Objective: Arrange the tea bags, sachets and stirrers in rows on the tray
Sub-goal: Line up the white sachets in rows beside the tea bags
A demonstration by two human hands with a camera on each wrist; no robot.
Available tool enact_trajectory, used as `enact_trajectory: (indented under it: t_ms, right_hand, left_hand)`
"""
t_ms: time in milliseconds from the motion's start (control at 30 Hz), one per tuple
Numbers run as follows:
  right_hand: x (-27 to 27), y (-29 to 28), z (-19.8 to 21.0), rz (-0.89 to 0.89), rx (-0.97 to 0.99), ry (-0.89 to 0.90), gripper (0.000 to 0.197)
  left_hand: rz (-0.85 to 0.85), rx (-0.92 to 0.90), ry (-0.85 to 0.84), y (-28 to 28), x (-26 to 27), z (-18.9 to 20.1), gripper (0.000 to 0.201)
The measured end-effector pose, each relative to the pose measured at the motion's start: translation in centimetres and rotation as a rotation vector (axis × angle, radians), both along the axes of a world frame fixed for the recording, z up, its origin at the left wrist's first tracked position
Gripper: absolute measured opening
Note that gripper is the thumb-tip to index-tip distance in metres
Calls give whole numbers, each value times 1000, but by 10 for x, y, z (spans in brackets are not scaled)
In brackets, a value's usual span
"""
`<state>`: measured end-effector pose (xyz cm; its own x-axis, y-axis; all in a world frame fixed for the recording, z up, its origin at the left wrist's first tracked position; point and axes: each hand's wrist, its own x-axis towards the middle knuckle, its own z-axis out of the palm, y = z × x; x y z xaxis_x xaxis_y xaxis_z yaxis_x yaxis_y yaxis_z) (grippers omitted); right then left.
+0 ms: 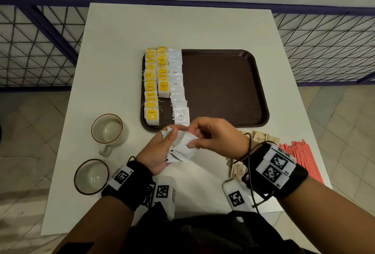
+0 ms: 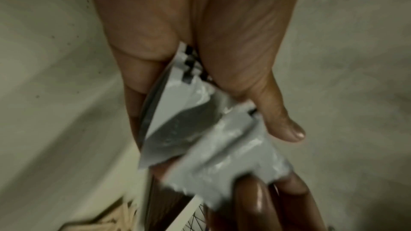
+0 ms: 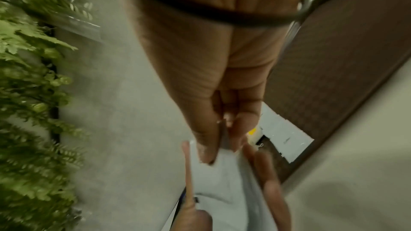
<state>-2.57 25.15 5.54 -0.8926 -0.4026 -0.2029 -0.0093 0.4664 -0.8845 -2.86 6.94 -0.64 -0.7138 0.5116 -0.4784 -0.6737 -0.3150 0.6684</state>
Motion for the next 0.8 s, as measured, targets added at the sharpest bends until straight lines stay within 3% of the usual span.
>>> enact_trajectory:
  t_ms: [100, 167, 233, 300, 367, 467, 600, 800]
  right_hand:
    - [-2, -13, -9, 57, 148, 189, 22]
    - [-1, -18, -17, 10, 142, 246, 29]
    - [1, -19, -21, -28, 151, 250, 52]
    - [6, -20, -23, 66, 263, 195, 88]
    - [13, -24, -23, 154, 386, 153, 103]
    - [18, -32, -27, 104, 473, 279, 83]
    - [13, -36, -29, 102, 543, 307, 76]
    - [-5, -19, -24, 10, 255, 122, 86]
  left_hand:
    - [-116, 90, 6, 9, 4, 4, 80]
    - [-93, 126, 1, 11, 5, 3, 77]
    - [-22, 173, -23, 10, 4, 2, 81]
    - [33, 185, -47, 10, 3, 1, 84]
    - [71, 154, -64, 10, 2, 0, 91]
    - [38, 95, -67, 13, 1, 0, 110]
    - [49, 53, -16, 17, -4, 2, 110]
    - [119, 84, 12, 20, -12, 3, 93]
